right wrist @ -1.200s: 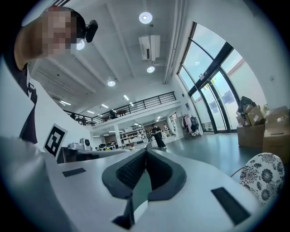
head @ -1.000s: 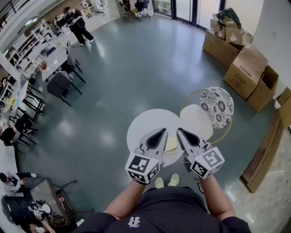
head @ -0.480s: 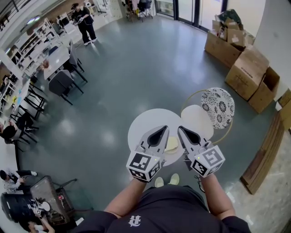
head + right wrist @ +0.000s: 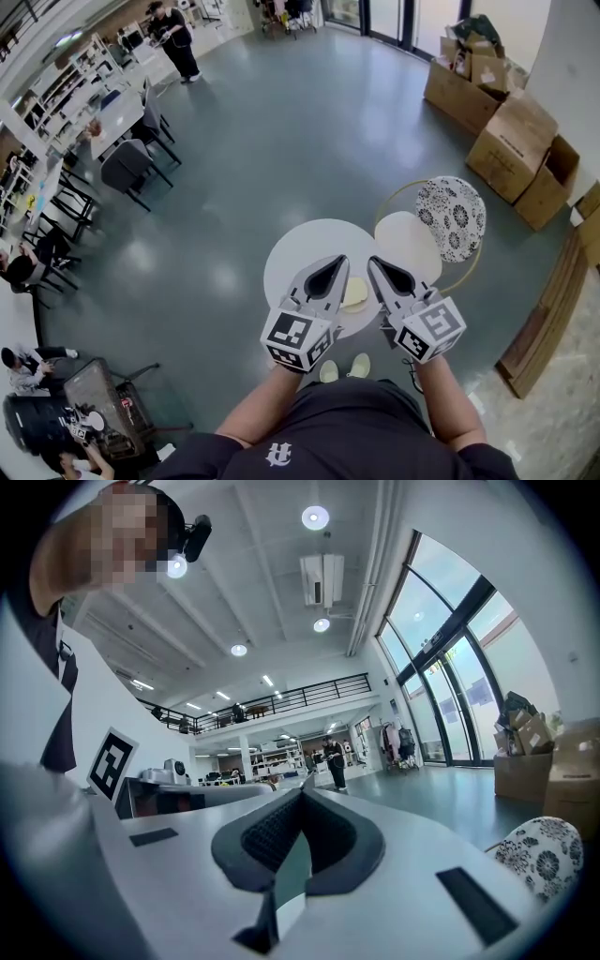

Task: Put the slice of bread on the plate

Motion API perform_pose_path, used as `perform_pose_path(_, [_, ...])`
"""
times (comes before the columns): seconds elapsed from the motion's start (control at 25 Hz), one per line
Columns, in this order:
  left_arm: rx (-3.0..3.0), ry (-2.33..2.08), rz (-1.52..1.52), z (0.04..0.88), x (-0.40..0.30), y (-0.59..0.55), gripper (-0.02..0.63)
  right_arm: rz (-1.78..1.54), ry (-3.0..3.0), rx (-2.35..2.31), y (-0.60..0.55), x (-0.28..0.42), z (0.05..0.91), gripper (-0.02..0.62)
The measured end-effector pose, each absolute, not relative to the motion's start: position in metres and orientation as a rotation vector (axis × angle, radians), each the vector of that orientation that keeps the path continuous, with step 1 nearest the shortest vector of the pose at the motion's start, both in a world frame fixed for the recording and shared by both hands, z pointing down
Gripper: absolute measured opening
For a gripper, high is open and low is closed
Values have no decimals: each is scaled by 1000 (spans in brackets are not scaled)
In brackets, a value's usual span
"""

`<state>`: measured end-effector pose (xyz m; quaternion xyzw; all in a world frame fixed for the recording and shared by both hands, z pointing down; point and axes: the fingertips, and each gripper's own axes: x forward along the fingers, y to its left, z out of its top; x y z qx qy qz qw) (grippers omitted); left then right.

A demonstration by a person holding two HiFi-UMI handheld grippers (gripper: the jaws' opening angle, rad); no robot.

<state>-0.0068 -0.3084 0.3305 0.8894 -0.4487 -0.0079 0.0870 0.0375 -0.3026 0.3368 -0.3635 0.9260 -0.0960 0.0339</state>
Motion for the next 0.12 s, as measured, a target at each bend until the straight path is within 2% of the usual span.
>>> perform_pose_path(0.12, [2648,-1337,-26,331,-6,-308,5,-297,2849,-1117,-302,38,338,6])
